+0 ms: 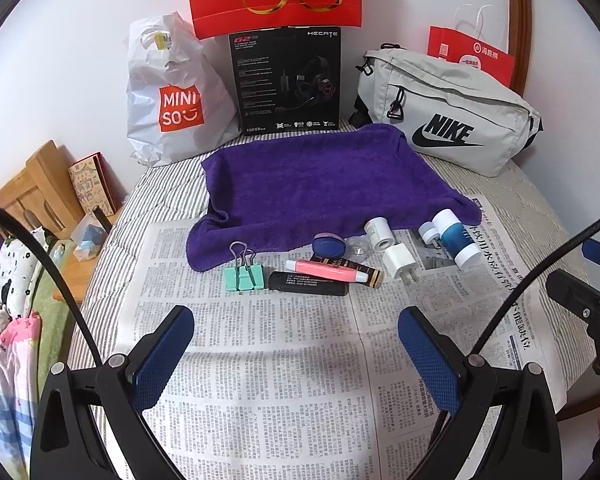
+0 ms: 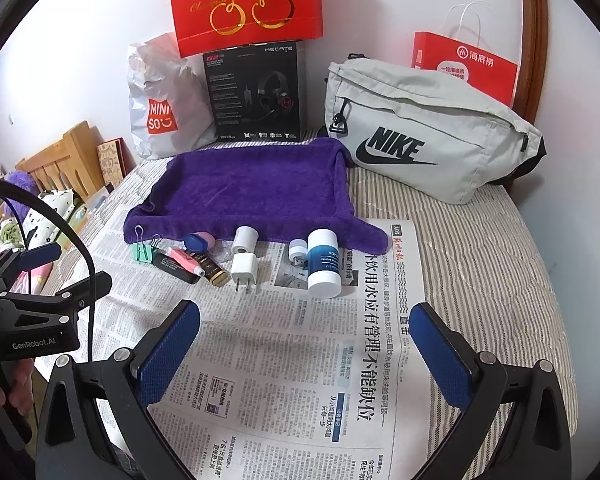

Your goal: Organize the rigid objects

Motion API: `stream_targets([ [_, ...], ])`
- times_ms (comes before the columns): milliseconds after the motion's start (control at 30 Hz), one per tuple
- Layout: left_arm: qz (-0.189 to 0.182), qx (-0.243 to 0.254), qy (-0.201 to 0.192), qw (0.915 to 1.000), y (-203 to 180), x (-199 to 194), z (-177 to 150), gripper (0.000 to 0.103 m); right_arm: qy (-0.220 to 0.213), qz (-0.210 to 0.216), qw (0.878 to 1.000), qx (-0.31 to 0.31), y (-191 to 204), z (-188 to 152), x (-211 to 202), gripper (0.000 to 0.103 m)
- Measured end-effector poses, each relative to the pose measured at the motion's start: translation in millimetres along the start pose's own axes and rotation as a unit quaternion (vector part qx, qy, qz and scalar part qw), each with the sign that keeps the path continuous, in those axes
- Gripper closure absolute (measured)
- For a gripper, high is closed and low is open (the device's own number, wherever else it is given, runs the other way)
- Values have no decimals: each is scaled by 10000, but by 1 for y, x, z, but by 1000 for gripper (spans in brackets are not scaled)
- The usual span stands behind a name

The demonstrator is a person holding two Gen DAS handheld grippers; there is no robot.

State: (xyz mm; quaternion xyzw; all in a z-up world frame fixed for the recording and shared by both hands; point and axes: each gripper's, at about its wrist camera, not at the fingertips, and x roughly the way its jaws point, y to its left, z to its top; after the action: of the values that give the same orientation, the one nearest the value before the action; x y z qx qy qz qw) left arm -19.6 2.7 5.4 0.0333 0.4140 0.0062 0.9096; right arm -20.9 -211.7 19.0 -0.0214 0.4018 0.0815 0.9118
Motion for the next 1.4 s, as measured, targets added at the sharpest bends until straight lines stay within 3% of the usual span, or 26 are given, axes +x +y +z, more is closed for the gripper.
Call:
stream_targets([
  [667, 63, 36, 92, 9999, 7, 5, 3, 0, 43, -1, 10000, -55, -3, -1, 1, 0],
  [800, 121, 55, 249, 9996, 14, 20, 7, 0, 178, 9, 9998, -50, -3, 4, 15, 0],
  [1167, -139, -139, 509, 9985, 37, 78, 7, 1, 333, 121, 9993, -107, -12, 14, 60, 0],
  [1400, 80, -319, 669, 9972, 52, 117, 15, 1, 407, 139, 9990, -141, -19, 19, 85, 1],
])
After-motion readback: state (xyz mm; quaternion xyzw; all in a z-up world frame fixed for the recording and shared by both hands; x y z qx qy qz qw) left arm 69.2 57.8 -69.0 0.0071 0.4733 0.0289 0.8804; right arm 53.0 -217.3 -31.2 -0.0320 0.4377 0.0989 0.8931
